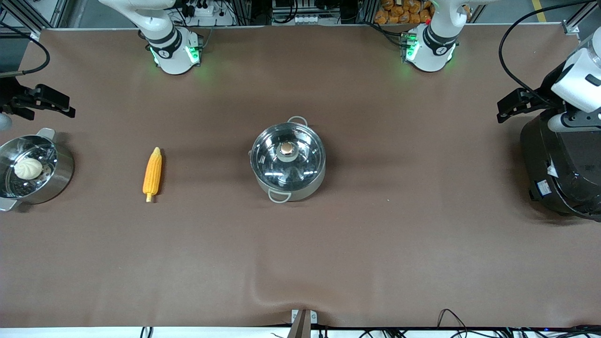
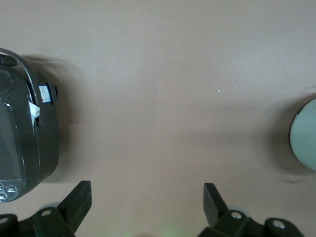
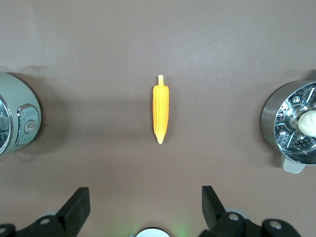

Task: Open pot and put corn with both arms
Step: 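Reach the left gripper to the pot lid while the right gripper reaches the corn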

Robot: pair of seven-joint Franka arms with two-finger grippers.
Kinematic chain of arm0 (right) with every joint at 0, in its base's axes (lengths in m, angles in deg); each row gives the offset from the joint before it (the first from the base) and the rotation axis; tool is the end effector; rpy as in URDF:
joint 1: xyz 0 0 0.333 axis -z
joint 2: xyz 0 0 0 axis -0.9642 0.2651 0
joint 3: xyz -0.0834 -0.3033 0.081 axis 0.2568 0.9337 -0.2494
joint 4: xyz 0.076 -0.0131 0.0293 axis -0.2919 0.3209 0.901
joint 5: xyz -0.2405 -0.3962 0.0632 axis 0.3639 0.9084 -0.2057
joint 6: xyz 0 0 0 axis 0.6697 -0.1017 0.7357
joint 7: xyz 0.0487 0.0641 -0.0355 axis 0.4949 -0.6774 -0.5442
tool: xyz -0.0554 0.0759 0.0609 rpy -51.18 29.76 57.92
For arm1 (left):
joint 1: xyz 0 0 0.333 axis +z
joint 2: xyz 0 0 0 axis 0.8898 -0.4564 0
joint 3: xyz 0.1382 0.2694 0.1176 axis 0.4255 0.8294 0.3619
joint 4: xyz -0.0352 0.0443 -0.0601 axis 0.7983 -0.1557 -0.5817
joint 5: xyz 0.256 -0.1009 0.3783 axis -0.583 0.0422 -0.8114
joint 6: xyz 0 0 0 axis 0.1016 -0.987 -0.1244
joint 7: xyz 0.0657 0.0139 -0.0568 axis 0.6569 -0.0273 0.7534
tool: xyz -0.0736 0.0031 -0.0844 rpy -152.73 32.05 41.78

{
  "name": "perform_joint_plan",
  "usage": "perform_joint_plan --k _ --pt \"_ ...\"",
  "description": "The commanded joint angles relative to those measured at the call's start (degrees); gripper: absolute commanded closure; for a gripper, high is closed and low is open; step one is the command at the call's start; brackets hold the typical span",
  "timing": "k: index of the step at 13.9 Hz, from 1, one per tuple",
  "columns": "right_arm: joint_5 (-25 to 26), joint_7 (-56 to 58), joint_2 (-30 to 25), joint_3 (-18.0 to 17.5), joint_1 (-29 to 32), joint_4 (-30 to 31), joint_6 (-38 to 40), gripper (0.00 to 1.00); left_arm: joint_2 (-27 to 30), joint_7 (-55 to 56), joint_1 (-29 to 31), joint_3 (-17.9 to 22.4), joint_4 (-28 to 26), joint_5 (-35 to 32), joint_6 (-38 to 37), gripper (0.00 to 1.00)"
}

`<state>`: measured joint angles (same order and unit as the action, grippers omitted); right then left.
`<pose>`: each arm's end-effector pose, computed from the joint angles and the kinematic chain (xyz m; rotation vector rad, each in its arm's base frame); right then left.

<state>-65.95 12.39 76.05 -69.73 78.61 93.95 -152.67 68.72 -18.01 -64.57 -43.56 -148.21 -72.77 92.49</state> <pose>0.6170 -0.0260 0.6377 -3.0997 -0.0612 0.1622 0.6219 -0.0714 0.6360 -3.1262 -0.0170 0.0434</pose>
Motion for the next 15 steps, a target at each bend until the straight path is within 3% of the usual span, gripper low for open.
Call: perform_joint_plan --k 1,7,10,15 --pt "-0.1 0.9 -0.4 0.2 0.1 0.2 0.0 0.0 0.6 0.4 0.1 0.1 0.4 1.1 -1.1 0.0" --pt "-0.2 0.1 -0.4 0.2 0.1 0.6 0.3 0.0 -2.7 0.7 -0.8 -0.8 0.3 1.6 0.1 0.0" --pt "-0.2 0.1 0.5 0.2 -0.3 7.0 -1.4 0.0 -7.3 9.9 -6.5 -3.0 0.3 1.9 6.6 0.0" --pt "-0.2 0.2 5.5 0.2 -0.5 18.0 -14.6 0.0 -15.2 29.3 -21.3 -3.8 3.5 1.9 12.5 0.0"
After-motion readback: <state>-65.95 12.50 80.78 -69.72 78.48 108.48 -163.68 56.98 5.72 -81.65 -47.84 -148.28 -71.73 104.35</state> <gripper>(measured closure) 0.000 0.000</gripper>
